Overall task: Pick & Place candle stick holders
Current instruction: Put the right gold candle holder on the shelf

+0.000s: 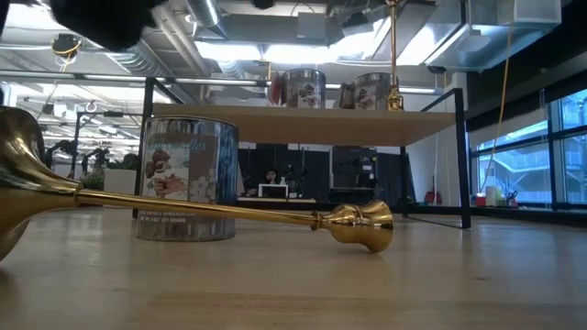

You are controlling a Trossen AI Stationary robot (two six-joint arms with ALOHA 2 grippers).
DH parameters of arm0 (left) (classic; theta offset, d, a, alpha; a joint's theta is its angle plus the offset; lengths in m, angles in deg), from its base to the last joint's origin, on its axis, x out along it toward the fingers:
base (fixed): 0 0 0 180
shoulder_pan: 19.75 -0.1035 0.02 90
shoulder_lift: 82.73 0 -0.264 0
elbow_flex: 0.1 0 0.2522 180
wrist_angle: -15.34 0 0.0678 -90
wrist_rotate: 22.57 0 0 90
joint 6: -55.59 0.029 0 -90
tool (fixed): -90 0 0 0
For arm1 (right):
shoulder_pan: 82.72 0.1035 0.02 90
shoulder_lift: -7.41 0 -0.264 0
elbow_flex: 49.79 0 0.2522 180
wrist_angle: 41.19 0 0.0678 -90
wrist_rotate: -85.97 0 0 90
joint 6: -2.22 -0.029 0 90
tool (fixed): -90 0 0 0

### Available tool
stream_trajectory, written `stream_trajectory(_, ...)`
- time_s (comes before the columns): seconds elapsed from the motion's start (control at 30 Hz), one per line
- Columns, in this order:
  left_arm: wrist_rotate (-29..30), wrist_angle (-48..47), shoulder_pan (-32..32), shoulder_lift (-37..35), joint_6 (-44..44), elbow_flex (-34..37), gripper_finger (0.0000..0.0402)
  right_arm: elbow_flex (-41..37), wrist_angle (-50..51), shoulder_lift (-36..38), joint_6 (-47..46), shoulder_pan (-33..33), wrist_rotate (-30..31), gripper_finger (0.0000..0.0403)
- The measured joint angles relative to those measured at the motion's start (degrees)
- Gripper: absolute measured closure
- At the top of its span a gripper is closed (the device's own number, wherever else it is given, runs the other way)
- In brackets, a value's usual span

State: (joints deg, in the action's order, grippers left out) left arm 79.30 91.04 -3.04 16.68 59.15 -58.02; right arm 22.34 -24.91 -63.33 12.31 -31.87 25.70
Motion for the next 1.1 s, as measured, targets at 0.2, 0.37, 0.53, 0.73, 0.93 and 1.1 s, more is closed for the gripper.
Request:
stream_trajectory(0.2,-19.7,0.3,-3.6,0.0,-8.6,-0.9,0.0393,-3.5,-4.9,-0.1,-3.4,-0.3,14.8,0.0279)
stream_trajectory(0.37,-20.7,0.4,-2.0,0.0,-9.0,-1.0,0.0393,-5.7,-17.2,-2.3,-3.3,-3.1,8.3,0.0279)
stream_trajectory(0.53,-20.6,0.4,-0.3,0.0,-8.5,-1.0,0.0393,-5.7,-25.3,-5.7,-1.5,-5.1,4.6,0.0279)
stream_trajectory(0.73,-20.1,0.2,1.4,0.3,-7.7,-1.0,0.0393,-5.7,-33.9,-7.0,3.4,-9.2,9.2,0.0279)
stream_trajectory(0.93,-17.4,0.1,2.2,1.9,-7.3,-1.0,0.0393,-5.7,-36.2,-7.0,2.2,-13.2,0.1,0.0279)
stream_trajectory(1.1,-17.8,0.2,1.3,4.0,-8.9,-2.7,0.0393,-5.7,-35.1,-8.9,0.5,-15.1,-4.1,0.0259)
